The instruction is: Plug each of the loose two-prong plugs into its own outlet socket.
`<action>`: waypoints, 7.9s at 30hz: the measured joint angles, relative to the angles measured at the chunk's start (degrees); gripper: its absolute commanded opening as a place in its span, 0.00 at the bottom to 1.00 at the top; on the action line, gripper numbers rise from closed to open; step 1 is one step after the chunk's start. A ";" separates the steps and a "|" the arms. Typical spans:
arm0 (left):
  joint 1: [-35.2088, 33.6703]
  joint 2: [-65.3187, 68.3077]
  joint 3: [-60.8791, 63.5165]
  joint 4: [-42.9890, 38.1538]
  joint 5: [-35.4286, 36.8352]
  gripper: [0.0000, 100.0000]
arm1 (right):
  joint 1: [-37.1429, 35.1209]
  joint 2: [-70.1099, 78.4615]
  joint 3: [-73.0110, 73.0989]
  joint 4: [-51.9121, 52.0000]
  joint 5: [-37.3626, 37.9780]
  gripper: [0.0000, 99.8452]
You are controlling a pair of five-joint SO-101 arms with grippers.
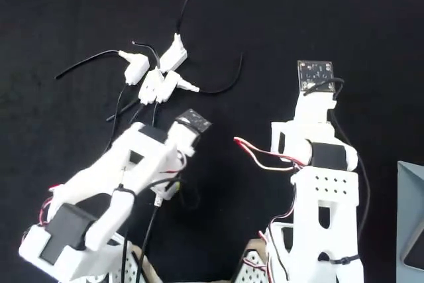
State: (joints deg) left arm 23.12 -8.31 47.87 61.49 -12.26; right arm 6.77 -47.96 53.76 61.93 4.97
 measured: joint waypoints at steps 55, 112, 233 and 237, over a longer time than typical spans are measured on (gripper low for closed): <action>-29.01 -33.41 -8.18 16.88 8.26 0.17 | -25.05 3.43 -1.58 16.88 33.32 0.24; -46.51 -39.30 14.15 1.67 8.18 0.17 | -34.20 55.03 -27.43 4.40 33.41 0.01; -36.04 -39.30 6.59 1.67 9.76 0.17 | -21.10 11.96 -29.45 26.64 -3.52 0.01; -32.44 -39.30 3.87 1.67 14.24 0.17 | -24.35 5.27 -24.35 21.63 -4.75 0.01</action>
State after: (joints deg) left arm -9.32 -47.60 51.74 63.16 1.98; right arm -17.58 -42.68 29.41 83.56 0.22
